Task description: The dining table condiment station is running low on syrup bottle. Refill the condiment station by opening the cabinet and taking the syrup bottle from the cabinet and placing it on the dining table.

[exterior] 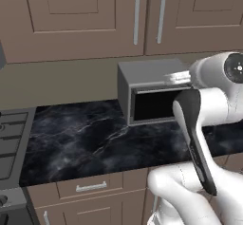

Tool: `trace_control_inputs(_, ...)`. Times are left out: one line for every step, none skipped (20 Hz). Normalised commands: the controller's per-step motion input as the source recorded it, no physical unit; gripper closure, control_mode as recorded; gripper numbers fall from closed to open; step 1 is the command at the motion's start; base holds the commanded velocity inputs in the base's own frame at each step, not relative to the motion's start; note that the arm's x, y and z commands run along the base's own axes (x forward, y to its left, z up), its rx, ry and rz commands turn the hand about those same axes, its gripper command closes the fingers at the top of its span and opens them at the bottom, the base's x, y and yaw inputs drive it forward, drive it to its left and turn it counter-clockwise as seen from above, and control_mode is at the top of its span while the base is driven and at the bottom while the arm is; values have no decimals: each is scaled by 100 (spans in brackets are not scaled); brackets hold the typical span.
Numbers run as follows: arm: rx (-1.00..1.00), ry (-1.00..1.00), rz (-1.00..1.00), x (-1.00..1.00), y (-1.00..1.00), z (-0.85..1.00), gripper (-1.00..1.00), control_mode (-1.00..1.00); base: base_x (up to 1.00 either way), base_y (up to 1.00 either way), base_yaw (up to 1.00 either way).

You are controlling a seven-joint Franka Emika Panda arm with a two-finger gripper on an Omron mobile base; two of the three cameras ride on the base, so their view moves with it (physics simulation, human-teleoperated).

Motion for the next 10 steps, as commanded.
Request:
trace_control_inputs(27, -44, 7, 26, -50, 100, -100, -100, 0, 0, 0)
trace_control_inputs(27, -41, 7, 45, -34, 97, -100, -100, 0, 0, 0)
trace_control_inputs(25, -39, 5, 57, -21, 86, -100, -100, 0, 0, 0)
trace_control_inputs(24, -39, 3, 64, -17, 84, -100, -100, 0, 0, 0)
trace_control_inputs(26, -39, 3, 74, -14, 83, -100, -100, 0, 0, 0)
trace_control_inputs(21, -40, 4, 75, -6, 69, -100, -100, 0, 0, 0)
trace_control_inputs(15, -39, 5, 68, -9, 46, -100, -100, 0, 0, 0)
trace_control_inputs(12, -38, 4, 66, -1, 37, -100, -100, 0, 0, 0)
trace_control_inputs(0, -38, 1, 55, 0, 19, -100, -100, 0, 0, 0)
trace_control_inputs(0, -41, 2, 43, 7, 15, -100, -100, 0, 0, 0)
